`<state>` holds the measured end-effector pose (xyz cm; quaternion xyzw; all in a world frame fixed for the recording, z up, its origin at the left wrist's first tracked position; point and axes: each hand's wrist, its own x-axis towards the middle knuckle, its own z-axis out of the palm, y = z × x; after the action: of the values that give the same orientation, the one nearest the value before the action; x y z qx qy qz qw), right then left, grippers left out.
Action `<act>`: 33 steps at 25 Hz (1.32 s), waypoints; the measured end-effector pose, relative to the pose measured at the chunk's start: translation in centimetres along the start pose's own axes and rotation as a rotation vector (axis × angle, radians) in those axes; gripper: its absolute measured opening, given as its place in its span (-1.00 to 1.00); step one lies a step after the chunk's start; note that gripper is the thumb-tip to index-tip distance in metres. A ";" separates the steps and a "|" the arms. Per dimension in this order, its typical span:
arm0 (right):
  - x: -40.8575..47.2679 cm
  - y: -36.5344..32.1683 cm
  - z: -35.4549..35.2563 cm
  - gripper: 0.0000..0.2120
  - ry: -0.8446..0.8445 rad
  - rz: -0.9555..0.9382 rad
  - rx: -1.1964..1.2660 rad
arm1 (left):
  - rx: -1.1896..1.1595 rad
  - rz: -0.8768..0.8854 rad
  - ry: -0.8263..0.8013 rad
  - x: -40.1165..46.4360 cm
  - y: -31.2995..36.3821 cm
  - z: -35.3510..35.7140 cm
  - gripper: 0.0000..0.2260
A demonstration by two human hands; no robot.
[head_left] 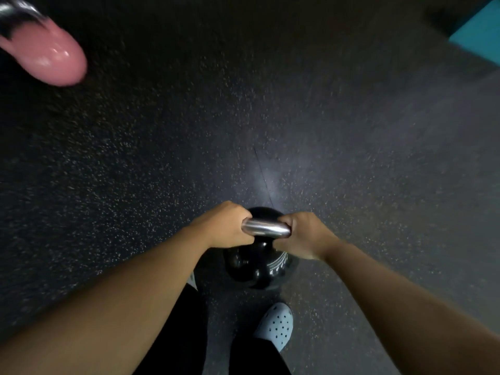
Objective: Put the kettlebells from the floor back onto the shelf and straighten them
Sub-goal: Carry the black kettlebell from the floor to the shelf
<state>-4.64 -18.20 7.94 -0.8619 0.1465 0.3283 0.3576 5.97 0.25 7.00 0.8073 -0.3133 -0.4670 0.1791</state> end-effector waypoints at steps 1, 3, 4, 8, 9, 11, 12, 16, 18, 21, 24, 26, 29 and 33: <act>-1.4 -2.2 -1.5 -0.89 0.032 0.000 0.023 | -0.012 -0.003 0.012 -1.9 1.3 -2.1 -0.80; -4.4 -6.9 -4.9 -0.92 0.075 -0.040 -0.002 | -0.010 -0.003 0.049 -6.4 4.1 -6.4 -0.75; -5.6 -9.3 -6.7 -0.91 0.094 -0.070 -0.026 | -0.003 0.001 0.081 -8.5 5.3 -8.6 -0.74; -9.1 -21.1 -16.2 -0.88 0.185 -0.187 -0.096 | 0.027 -0.030 0.266 -16.7 9.8 -20.5 -0.74; -9.5 -24.0 -18.3 -0.88 0.206 -0.216 -0.117 | 0.037 -0.035 0.309 -18.4 10.4 -23.5 -0.76; -9.7 -29.8 -22.1 -0.89 0.247 -0.279 -0.139 | 0.083 -0.031 0.394 -21.5 11.0 -29.4 -0.79; -9.7 -32.3 -23.6 -0.88 0.262 -0.312 -0.158 | 0.117 -0.025 0.433 -22.7 11.0 -31.8 -0.81; -8.5 -42.1 -28.6 -0.88 0.350 -0.412 -0.247 | 0.214 -0.008 0.589 -27.0 9.8 -41.1 -0.83; -6.9 -46.9 -31.0 -0.88 0.415 -0.458 -0.286 | 0.223 -0.004 0.672 -28.6 8.8 -46.1 -0.89; -3.6 -52.7 -34.4 -0.88 0.447 -0.500 -0.308 | 0.258 -0.043 0.742 -29.4 7.4 -52.8 -0.89; 1.5 -57.7 -37.7 -0.87 0.504 -0.548 -0.302 | 0.270 -0.089 0.794 -28.3 4.9 -59.9 -0.89; 5.7 -60.7 -40.3 -0.89 0.491 -0.590 -0.291 | 0.278 -0.127 0.813 -26.4 3.1 -64.7 -0.86; 12.2 -64.7 -44.1 -0.88 0.479 -0.643 -0.316 | 0.271 -0.180 0.873 -23.9 0.5 -71.0 -0.79; 20.8 -70.4 -49.2 -0.89 0.493 -0.737 -0.358 | 0.251 -0.192 0.951 -20.5 -3.0 -79.5 -0.80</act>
<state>67.78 -4.26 56.61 -0.9567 -0.1475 -0.0144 0.2506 68.29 16.03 58.10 0.9713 -0.1750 -0.0202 0.1596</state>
